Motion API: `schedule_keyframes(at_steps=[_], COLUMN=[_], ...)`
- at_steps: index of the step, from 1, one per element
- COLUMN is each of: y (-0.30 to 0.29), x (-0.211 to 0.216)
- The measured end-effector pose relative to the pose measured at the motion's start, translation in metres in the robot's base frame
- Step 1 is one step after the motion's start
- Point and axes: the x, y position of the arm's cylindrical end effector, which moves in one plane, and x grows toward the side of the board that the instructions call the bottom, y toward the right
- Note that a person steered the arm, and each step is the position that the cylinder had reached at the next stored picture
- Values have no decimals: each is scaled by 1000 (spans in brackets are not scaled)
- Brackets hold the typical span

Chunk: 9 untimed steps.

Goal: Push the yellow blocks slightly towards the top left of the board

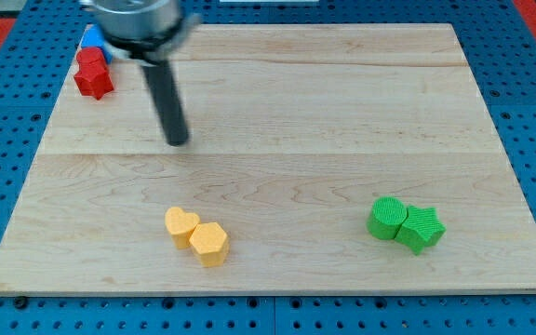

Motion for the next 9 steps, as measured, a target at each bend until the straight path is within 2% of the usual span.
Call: schedule_keyframes(at_steps=[1,2,3,5,7,8,9], y=[53,108,74,-40,-57,-106,-124], x=[77,127,152,135,101,91,60])
